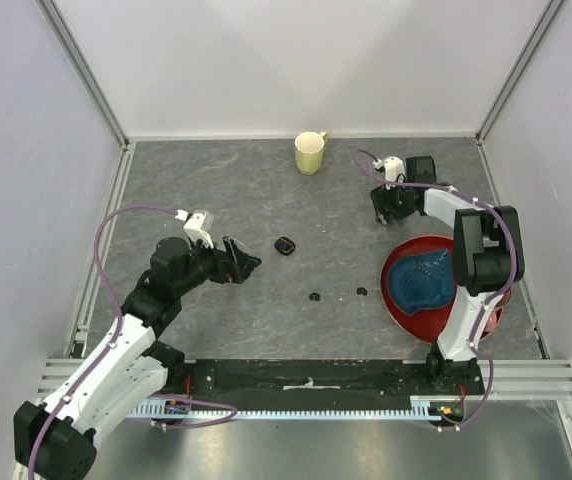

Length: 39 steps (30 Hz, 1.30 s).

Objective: Insert the wireless bluetooth earbuds into the charging case

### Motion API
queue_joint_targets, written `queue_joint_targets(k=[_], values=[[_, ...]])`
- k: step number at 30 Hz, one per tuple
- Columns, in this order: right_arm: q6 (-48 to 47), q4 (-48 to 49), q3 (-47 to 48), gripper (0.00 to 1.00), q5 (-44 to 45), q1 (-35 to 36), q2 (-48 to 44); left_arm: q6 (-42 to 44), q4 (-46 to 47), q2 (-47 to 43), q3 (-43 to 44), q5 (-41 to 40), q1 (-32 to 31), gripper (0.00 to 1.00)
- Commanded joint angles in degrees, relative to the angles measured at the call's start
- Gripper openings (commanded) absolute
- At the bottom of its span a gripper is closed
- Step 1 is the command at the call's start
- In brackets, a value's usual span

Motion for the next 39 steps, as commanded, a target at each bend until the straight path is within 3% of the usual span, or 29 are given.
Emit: queue_joint_targets(k=[1, 5, 19, 25, 29, 39], values=[[-1.4, 0.2, 1.7, 0.80, -0.7, -0.2, 0.1, 2.5, 2.2, 0.6, 0.1, -0.6, 0.0, 0.93], [-1.3, 0.3, 0.9, 0.70, -0.7, -0.3, 0.2, 2.4, 2.0, 1.1, 0.5, -0.2, 0.0, 0.93], [3.0, -0.2, -0.8, 0.14, -7.9, -0.3, -4.6, 1.0, 1.5, -0.1, 0.4, -0.6, 0.0, 0.97], [8.4, 3.6, -5.8, 0.10, -13.8, 2.5, -16.7, -2.3, 0.4, -1.9, 1.3, -3.0, 0.0, 1.00], [9.2, 3.7, -9.5, 0.08, -16.3, 8.2, -25.6, -2.9, -0.9, -3.3, 3.5, -2.6, 0.0, 1.00], [13.3, 2.3, -15.5, 0.05, -17.2, 20.0, -46.5, -8.0, 3.6, -0.5, 9.4, 9.2, 0.0, 1.00]])
